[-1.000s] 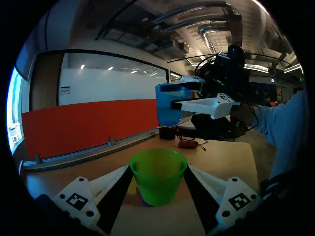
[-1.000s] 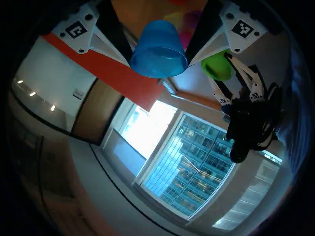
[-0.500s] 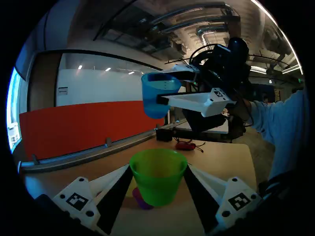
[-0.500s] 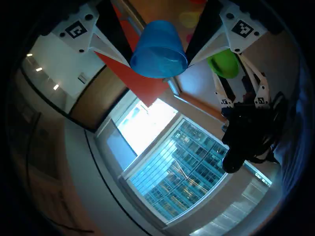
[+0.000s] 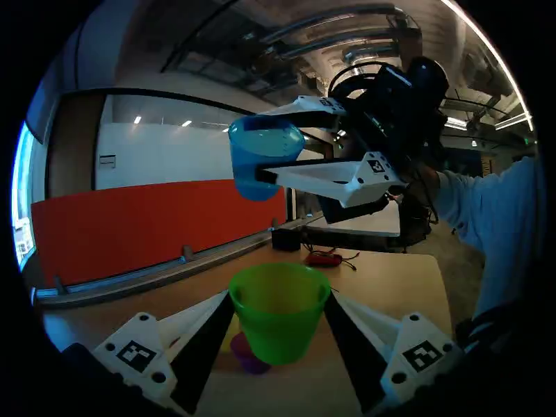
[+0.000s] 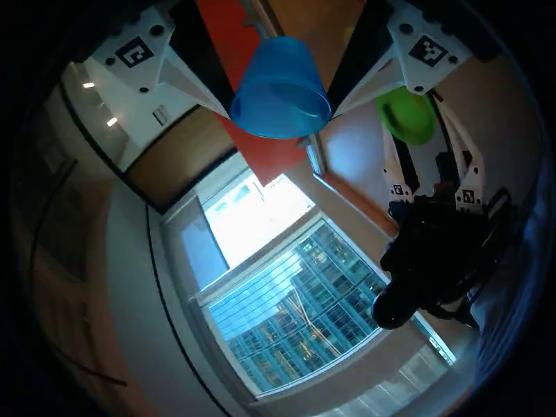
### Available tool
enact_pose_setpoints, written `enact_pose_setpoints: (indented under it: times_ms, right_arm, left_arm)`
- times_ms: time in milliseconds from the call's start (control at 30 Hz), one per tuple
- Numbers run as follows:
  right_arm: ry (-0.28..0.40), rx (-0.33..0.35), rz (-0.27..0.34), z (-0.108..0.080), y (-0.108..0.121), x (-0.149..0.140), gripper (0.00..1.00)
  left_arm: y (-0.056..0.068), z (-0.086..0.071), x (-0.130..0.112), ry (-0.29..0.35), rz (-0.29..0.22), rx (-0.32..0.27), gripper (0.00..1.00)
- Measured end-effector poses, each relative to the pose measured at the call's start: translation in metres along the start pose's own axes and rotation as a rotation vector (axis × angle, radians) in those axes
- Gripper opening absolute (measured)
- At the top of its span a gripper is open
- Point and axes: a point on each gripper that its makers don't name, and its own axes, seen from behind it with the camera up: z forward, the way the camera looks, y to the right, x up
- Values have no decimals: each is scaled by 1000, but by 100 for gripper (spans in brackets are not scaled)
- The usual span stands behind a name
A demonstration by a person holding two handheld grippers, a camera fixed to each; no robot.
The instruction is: Pour water
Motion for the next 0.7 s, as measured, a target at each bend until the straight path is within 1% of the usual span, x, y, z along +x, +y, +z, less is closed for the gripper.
enact_pose_setpoints:
  times_ms: [367, 700]
  right_arm:
    - [-4, -10, -112, 10, 13, 8, 92]
    - [-12, -17, -186, 13, 22, 10, 92]
  left_arm:
    - [4, 4, 6, 9, 1, -14, 87]
    - [6, 7, 12, 16, 5, -24, 87]
